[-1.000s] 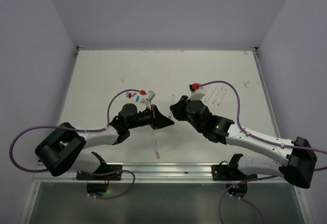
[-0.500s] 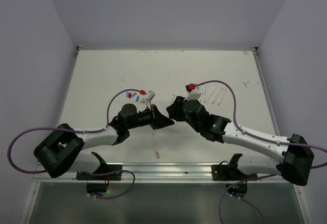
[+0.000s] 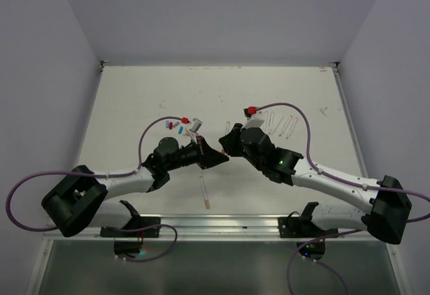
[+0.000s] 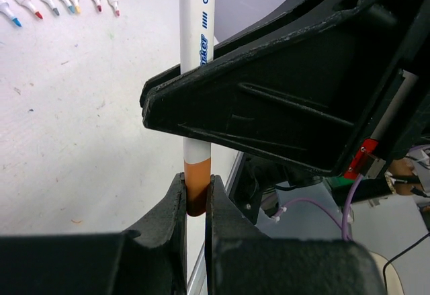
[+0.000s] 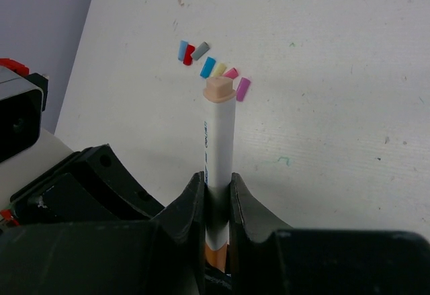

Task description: Open the pen caps

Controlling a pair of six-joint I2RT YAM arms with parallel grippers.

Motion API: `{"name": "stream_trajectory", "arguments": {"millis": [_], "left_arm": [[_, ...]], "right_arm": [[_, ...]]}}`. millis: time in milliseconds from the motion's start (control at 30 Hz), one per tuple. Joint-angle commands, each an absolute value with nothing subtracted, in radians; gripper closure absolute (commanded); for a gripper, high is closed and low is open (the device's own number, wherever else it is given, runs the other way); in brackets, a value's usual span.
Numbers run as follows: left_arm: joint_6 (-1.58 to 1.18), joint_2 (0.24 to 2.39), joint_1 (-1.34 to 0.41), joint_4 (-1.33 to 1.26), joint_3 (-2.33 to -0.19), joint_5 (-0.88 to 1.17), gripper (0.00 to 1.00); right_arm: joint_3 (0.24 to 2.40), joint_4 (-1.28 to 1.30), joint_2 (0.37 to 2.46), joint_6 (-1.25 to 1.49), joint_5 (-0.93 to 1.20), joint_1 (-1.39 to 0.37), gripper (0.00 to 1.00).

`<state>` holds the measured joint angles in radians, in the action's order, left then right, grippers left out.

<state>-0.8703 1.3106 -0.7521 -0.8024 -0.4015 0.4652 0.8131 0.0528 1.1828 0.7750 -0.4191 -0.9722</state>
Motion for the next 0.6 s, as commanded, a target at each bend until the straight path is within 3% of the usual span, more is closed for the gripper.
{"name": "stream_trajectory", "arguments": {"millis": [0,567], "left_arm": [[-0.828,1.282,-0.765,-0.793,-0.364,0.483,1.0],[-0.709,1.189,-0.776,-0.551,-0.348,0.354,1.0]], "right_arm": [[0.819,0.015,1.152,0.744,-0.563,-0.881,1.0],[0.897,0.074,1.115,0.713,-0.511,-0.522,1.0]]}}
